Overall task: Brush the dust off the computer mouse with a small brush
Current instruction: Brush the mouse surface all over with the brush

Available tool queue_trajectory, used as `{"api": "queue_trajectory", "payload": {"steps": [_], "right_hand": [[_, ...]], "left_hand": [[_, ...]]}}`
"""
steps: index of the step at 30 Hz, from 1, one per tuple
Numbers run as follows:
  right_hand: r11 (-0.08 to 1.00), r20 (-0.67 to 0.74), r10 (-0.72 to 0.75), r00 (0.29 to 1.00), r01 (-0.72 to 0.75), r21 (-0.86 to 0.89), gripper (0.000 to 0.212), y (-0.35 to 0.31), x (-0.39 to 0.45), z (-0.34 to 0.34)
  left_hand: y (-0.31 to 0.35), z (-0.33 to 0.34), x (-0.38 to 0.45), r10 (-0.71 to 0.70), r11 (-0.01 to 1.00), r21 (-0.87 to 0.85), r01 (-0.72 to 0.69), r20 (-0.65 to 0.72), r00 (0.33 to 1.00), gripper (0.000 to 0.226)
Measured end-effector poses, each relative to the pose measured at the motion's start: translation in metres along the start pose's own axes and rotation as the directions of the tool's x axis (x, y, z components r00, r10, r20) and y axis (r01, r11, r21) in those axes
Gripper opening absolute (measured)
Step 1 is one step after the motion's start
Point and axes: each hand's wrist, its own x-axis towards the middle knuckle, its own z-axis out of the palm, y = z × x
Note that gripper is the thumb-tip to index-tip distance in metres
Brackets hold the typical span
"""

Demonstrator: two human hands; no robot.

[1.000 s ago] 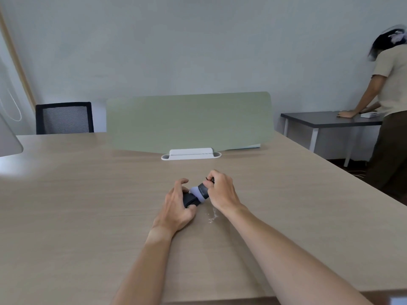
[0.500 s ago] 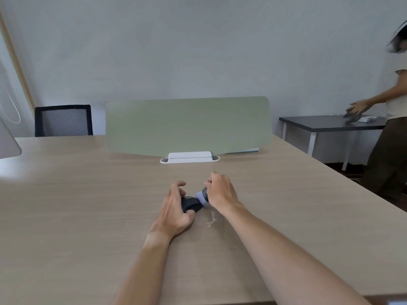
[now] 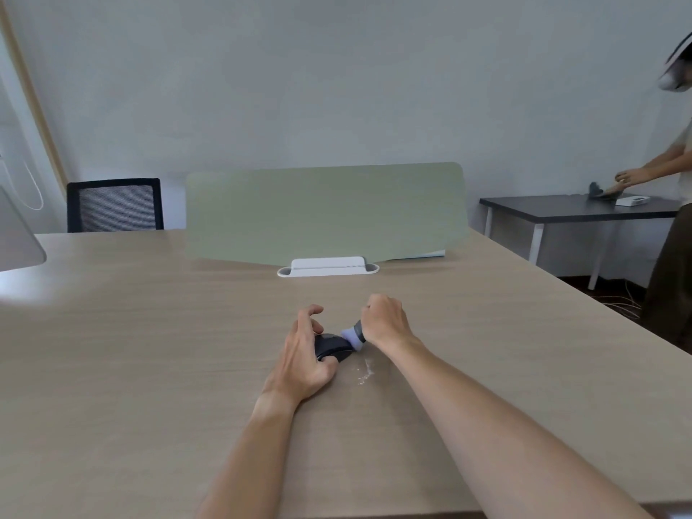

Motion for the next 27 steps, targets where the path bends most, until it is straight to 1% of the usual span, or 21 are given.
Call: {"api": "queue_trajectory", "payload": {"steps": [3,5,7,10,12,13,15,17,18,20,22,23,24,25,27], "right_hand": [[0.998,-0.050,-0.048,0.998,0.050,0.024,0.013,-0.003,0.001,-0.002],[0.993,-0.033,-0.062,0.998,0.065,0.095,0.014,-0.007,0.001,0.000],[0.992,0.002,-0.063,0.998,0.062,0.111,0.015,-0.008,0.000,0.003],[0.998,-0.014,-0.060,0.998,0.060,-0.015,0.023,-0.003,0.000,0.003],[0.993,-0.049,-0.091,0.995,0.087,-0.078,0.024,0.000,0.002,0.000],[0.992,-0.064,-0.109,0.992,0.105,-0.065,0.023,-0.001,0.004,-0.001],[0.992,-0.071,-0.125,0.990,0.127,0.026,0.019,-0.008,0.005,-0.005],[0.985,-0.038,-0.114,0.993,0.118,0.125,0.018,-0.017,0.006,-0.005],[0.984,0.001,-0.101,0.995,0.100,0.148,0.018,-0.022,0.006,-0.004],[0.990,0.093,-0.063,0.994,0.051,0.128,0.020,-0.026,0.005,0.000],[0.995,0.128,0.000,0.992,-0.013,0.100,0.015,-0.026,0.006,0.003],[0.996,0.122,0.030,0.992,-0.040,0.081,0.009,-0.024,0.007,0.003],[0.997,0.103,0.052,0.993,-0.057,0.049,0.013,-0.023,0.008,0.002],[0.999,0.088,0.051,0.995,-0.051,-0.002,0.016,-0.022,0.008,0.000],[0.998,0.060,0.004,0.998,0.000,-0.068,0.006,-0.022,0.010,-0.006]], "left_hand": [[-0.002,0.000,0.001,-0.002,1.000,0.002,0.002,-0.002,1.000,0.076],[-0.002,0.000,0.001,0.004,1.000,0.003,-0.004,-0.004,1.000,0.075],[-0.002,0.001,0.001,0.008,1.000,0.003,-0.008,-0.006,1.000,0.075],[-0.001,0.001,0.001,0.017,1.000,0.008,-0.017,-0.018,1.000,0.074],[-0.001,0.001,0.000,0.022,1.000,0.012,-0.022,-0.017,1.000,0.074],[-0.001,0.001,0.000,0.020,1.000,0.013,-0.020,-0.013,1.000,0.074],[-0.001,0.001,0.001,0.014,1.000,0.011,-0.014,-0.015,1.000,0.074],[0.001,0.000,0.001,0.020,1.000,0.012,-0.020,-0.022,1.000,0.074],[0.002,0.000,0.001,0.038,0.999,0.012,-0.037,-0.029,0.999,0.074],[0.003,-0.001,-0.001,0.095,0.995,0.000,-0.095,-0.044,0.995,0.073],[0.003,-0.001,-0.002,0.110,0.994,-0.009,-0.110,-0.047,0.993,0.073],[0.003,-0.001,-0.002,0.098,0.995,-0.005,-0.098,-0.049,0.994,0.073],[0.002,-0.001,-0.001,0.086,0.996,0.003,-0.086,-0.053,0.995,0.074],[0.001,-0.001,0.000,0.079,0.997,0.016,-0.078,-0.054,0.995,0.076],[0.001,-0.001,0.001,0.073,0.997,0.032,-0.071,-0.048,0.996,0.078]]}}
